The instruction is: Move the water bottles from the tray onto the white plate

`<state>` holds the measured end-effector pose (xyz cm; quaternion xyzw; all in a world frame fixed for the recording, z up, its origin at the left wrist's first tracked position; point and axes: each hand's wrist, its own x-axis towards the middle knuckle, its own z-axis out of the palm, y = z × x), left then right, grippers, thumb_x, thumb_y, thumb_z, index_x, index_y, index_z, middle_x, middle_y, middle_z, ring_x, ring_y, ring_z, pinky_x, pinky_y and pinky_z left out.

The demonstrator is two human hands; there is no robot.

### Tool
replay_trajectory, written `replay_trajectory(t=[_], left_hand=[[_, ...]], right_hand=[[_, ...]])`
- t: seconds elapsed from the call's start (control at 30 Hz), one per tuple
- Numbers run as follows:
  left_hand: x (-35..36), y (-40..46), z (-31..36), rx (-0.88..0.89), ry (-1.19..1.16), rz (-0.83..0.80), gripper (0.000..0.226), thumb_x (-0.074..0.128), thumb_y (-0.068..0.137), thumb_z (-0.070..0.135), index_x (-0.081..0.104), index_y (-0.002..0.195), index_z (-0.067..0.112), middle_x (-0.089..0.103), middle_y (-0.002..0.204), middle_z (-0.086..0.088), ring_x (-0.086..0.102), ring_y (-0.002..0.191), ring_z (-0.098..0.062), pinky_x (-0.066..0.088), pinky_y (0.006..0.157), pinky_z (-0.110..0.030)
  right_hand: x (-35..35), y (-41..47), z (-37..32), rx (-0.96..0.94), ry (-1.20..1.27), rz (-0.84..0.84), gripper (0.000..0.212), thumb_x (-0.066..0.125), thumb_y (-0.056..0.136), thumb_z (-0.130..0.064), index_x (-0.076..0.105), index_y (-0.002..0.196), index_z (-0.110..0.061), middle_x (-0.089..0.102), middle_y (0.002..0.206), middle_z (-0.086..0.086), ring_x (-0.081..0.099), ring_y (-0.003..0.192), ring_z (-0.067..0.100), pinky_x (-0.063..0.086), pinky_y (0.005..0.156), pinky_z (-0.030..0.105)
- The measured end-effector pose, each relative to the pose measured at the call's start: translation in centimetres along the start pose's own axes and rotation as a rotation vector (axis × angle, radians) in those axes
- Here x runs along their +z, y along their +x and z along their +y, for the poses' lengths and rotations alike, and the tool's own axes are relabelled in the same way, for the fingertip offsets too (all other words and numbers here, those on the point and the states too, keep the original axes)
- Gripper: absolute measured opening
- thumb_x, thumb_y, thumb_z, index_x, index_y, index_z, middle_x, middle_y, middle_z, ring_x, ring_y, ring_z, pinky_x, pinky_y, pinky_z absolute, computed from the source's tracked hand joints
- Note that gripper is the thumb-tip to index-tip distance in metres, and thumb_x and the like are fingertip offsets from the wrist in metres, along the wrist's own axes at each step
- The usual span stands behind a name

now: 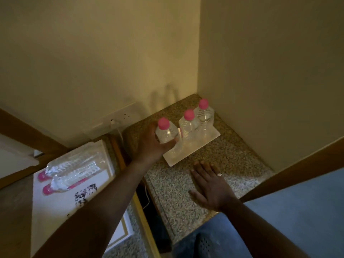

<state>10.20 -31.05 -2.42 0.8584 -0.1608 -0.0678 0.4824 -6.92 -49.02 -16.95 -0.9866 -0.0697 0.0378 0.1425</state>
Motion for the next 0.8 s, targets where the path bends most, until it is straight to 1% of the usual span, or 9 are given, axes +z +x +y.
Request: replay_trajectory(t=[0.07,0.1,0.2,0.3,0.43,0.6,0.67,0.73,0.8], left_hand=[[0.9,0.3,-0.3,-0.027,-0.029,-0.034,0.063,0.082,0.054,0.056,0.053,0.110,0.046,0.067,0.113,0.007,0.064,0.105,-0.010,0.056,0.088,-0.042],[1.2,0.3,-0.5,-0.031,-0.025,-0.034,0.061,0.082,0.054,0.057,0.054,0.108,0.048,0.067,0.112,0.009,0.065,0.104,-0.008,0.056,0.087,-0.041],[2.0,0.3,-0.8,-0.040,-0.024,-0.046,0.068,0.083,0.055,0.055,0.058,0.116,0.036,0.067,0.114,0.007,0.065,0.105,-0.010,0.057,0.086,-0.042],[2.3,0.3,-1.1,-0.053,-0.042,-0.051,0.069,0.083,0.055,0.053,0.056,0.116,0.036,0.066,0.115,0.006,0.064,0.106,-0.011,0.057,0.087,-0.042],[2.4,0.5,-1.3,-0.060,-0.049,-0.079,0.072,0.083,0.056,0.049,0.056,0.120,0.030,0.066,0.118,0.004,0.064,0.108,-0.012,0.056,0.090,-0.043],[2.5,0.4,-1.3,-0.076,-0.036,-0.108,0.070,0.082,0.058,0.049,0.051,0.120,0.040,0.065,0.112,0.018,0.063,0.099,0.005,0.056,0.086,-0.035],[2.4,0.1,-1.1,-0.088,-0.033,-0.130,0.073,0.082,0.058,0.050,0.047,0.122,0.045,0.063,0.115,0.020,0.061,0.101,0.007,0.055,0.088,-0.033],[2.2,-0.2,-1.2,-0.106,-0.016,-0.141,0.082,0.082,0.057,0.053,0.044,0.128,0.042,0.061,0.123,0.015,0.060,0.110,-0.003,0.053,0.091,-0.035],[1.6,-0.9,-1.3,-0.135,0.029,-0.116,0.096,0.082,0.055,0.058,0.037,0.137,0.037,0.057,0.133,0.007,0.055,0.121,-0.014,0.050,0.093,-0.036]], right_hand=[[0.2,0.0,0.2,-0.004,-0.002,0.005,0.075,0.019,0.100,-0.067,0.022,0.156,-0.016,0.019,0.163,0.013,0.007,0.151,0.030,0.006,0.121,0.055],[0.2,0.0,0.2,-0.009,-0.004,0.004,0.076,0.020,0.100,-0.066,0.022,0.156,-0.015,0.020,0.162,0.013,0.007,0.151,0.030,0.005,0.120,0.054],[0.3,0.1,0.4,-0.018,-0.003,0.002,0.076,0.022,0.100,-0.066,0.024,0.155,-0.014,0.022,0.162,0.014,0.008,0.151,0.032,0.007,0.119,0.055],[0.2,0.2,0.4,-0.017,-0.001,-0.004,0.077,0.023,0.100,-0.066,0.023,0.155,-0.013,0.022,0.162,0.015,0.008,0.151,0.032,0.009,0.118,0.056],[-0.1,0.2,0.2,-0.008,-0.015,-0.021,0.078,0.019,0.100,-0.067,0.020,0.156,-0.014,0.018,0.163,0.014,0.005,0.151,0.031,0.004,0.119,0.054],[0.1,0.2,0.4,0.005,-0.037,-0.050,0.079,0.015,0.098,-0.070,0.014,0.157,-0.017,0.011,0.164,0.012,-0.002,0.151,0.029,0.004,0.121,0.056],[0.1,0.3,0.3,0.003,-0.029,-0.057,0.079,0.015,0.098,-0.071,0.009,0.158,-0.019,0.007,0.164,0.010,-0.005,0.152,0.028,0.003,0.121,0.056],[0.4,0.3,0.5,0.009,-0.024,-0.056,0.079,0.016,0.098,-0.071,0.007,0.158,-0.019,0.006,0.165,0.010,-0.006,0.152,0.027,0.004,0.121,0.057],[0.6,0.2,0.3,0.015,-0.025,-0.072,0.080,0.014,0.098,-0.072,0.004,0.158,-0.020,0.004,0.165,0.009,-0.008,0.151,0.027,0.002,0.121,0.056]])
